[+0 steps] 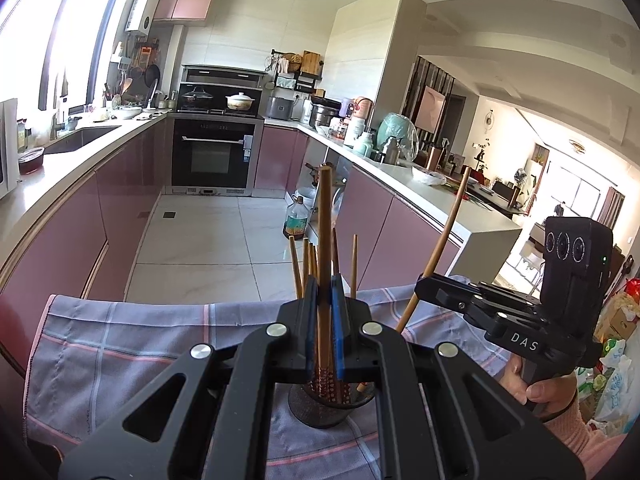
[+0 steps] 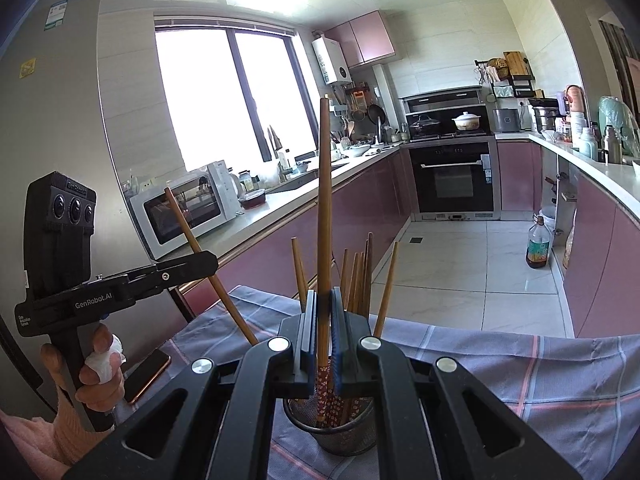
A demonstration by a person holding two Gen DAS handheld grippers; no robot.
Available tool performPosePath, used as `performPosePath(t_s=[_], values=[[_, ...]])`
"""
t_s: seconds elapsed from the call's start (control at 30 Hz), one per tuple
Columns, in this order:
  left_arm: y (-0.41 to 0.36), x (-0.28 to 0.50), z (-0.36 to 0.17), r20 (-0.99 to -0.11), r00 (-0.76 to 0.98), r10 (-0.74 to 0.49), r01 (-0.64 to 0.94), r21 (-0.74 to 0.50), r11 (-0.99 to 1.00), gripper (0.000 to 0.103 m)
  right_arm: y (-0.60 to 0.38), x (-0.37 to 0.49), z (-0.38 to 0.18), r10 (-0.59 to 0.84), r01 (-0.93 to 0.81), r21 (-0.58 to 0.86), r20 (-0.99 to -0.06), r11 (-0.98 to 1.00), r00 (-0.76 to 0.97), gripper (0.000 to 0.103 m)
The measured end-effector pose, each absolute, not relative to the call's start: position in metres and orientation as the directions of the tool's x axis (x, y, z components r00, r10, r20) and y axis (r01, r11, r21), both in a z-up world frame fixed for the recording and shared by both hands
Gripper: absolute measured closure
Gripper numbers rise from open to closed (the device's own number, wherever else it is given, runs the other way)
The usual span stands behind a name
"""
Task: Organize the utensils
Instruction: 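Push the held chopstick down among the others in the mesh cup with the right gripper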
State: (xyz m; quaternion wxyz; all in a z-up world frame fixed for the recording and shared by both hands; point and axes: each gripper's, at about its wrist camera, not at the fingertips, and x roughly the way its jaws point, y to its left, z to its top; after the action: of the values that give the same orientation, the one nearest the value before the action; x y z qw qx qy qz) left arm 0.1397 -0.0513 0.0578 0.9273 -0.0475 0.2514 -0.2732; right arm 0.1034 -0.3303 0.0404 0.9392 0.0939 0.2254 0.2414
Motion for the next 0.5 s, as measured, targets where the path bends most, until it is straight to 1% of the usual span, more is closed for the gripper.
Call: performPosePath(t_s=[0.5], values=[[-0.061,0.154,0.058,-0.476,0.71,-0.52,0.479,-0.216,0.851,0.096,-0.329,0.113,0.032,0.49,-0.401,0.287,-0.405,0.87,0.772,0.098]])
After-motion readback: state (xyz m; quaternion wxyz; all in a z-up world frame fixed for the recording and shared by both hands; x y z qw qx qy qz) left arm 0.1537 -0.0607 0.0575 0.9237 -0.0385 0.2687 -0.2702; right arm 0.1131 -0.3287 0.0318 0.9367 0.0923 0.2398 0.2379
